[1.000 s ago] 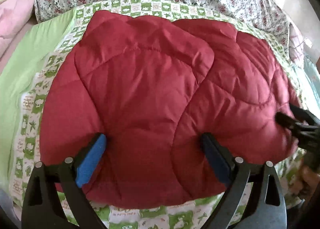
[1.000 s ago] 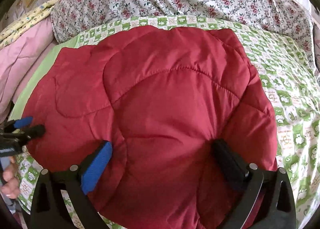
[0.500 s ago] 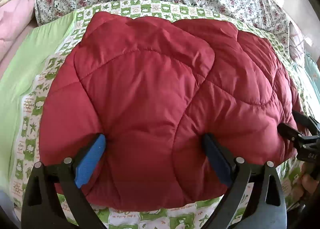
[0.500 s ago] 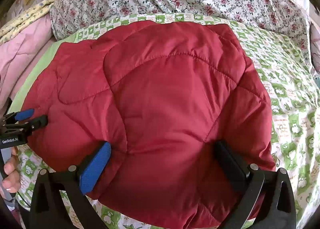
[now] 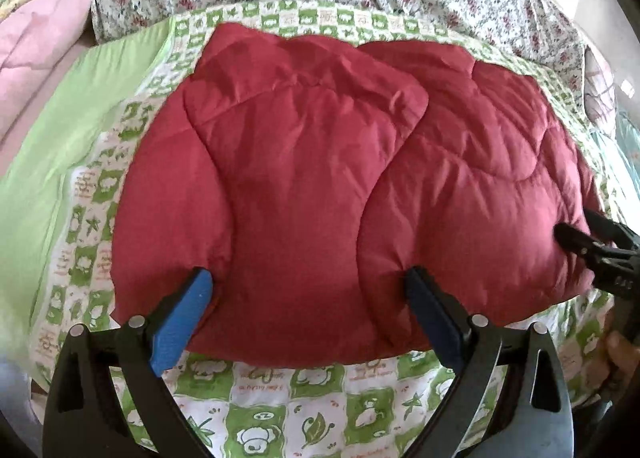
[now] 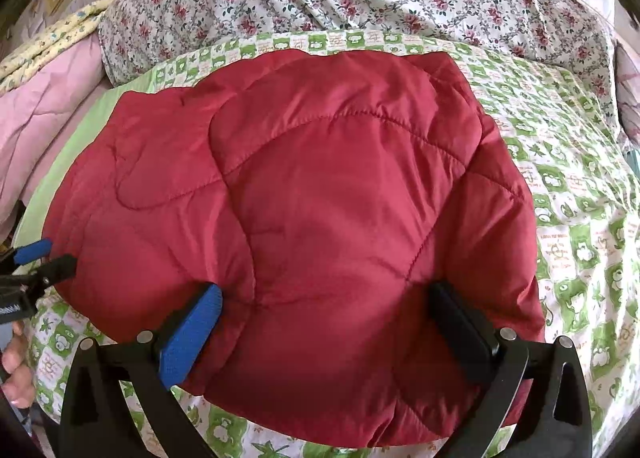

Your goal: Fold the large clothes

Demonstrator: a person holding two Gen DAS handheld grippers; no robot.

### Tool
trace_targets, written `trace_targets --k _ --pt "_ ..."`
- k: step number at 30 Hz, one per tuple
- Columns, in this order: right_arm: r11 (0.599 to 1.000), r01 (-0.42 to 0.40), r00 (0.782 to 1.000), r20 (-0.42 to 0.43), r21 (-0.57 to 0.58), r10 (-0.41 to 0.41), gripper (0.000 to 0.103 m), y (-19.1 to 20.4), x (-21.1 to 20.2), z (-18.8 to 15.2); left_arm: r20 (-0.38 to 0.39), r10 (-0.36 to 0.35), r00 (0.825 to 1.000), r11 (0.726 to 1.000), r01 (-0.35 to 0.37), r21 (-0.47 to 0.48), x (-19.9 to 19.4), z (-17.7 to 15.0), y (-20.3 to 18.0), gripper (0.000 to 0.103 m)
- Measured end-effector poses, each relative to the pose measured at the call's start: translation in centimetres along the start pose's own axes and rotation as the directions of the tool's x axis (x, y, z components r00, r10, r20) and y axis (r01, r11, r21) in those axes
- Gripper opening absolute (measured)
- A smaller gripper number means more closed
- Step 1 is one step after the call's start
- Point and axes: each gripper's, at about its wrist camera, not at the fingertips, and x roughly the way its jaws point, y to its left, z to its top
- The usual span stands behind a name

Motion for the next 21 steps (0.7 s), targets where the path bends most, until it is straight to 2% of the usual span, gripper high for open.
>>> trace_targets --k 4,10,16,21 --pt "1.000 0.001 1.000 -0.001 -0.004 -0.001 0.103 0.0 -0.2 -0.2 -0.002 0.008 1.000 1.000 -0.008 0.013 1.2 0.2 -0.1 0.103" --pt "1.000 -0.007 1.000 -0.010 0.002 0.007 0.103 -0.2 0.4 0.0 -0.008 0.001 1.000 1.000 -0.001 0.017 1.6 0.6 0.0 0.103" --pt "0.999 -0.039 0.999 0.021 0.033 0.039 0.103 -0.2 -1.6 0.0 0.019 -0.008 1.000 1.000 0.008 0.006 -0.4 0.3 0.3 0.103" --pt "0.998 -0.067 0.997 0.046 0.009 0.067 0.103 0.6 -4.1 -0.9 0.043 -0.008 0.999 1.000 0.008 -0.005 -2.3 -0.3 0.8 0.103"
